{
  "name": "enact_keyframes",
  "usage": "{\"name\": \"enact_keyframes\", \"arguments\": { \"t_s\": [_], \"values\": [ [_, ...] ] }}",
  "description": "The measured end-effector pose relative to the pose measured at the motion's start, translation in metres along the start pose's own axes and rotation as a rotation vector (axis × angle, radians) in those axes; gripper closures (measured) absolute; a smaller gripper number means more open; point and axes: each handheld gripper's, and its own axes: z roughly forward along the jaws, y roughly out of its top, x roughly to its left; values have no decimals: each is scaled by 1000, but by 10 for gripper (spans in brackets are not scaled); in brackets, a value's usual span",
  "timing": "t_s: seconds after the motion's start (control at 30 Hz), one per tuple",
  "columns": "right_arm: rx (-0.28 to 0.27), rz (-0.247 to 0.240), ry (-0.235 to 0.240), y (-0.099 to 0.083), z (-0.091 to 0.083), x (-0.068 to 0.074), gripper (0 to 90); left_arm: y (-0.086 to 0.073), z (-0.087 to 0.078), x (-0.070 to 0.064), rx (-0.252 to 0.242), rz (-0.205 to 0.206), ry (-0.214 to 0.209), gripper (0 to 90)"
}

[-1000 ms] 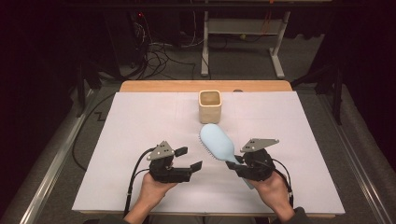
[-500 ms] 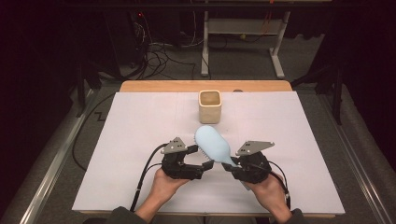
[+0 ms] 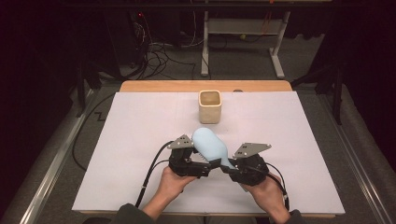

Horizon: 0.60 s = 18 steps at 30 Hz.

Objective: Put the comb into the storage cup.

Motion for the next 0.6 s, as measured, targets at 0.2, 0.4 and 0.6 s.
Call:
{"name": "enact_keyframes", "arguments": {
  "t_s": [0.2, 0.4, 0.6],
  "values": [
    [6, -7, -2, 0, 2, 2, 706, 3, 1, -1, -1, -16, -16, 160],
    [11, -11, -4, 0, 4, 4, 706, 6, 2, -6, -4, -5, 2, 183],
    [14, -11, -4, -1, 5, 2, 707, 9, -1, -10, 1, 5, 28, 282]
  ]
}}
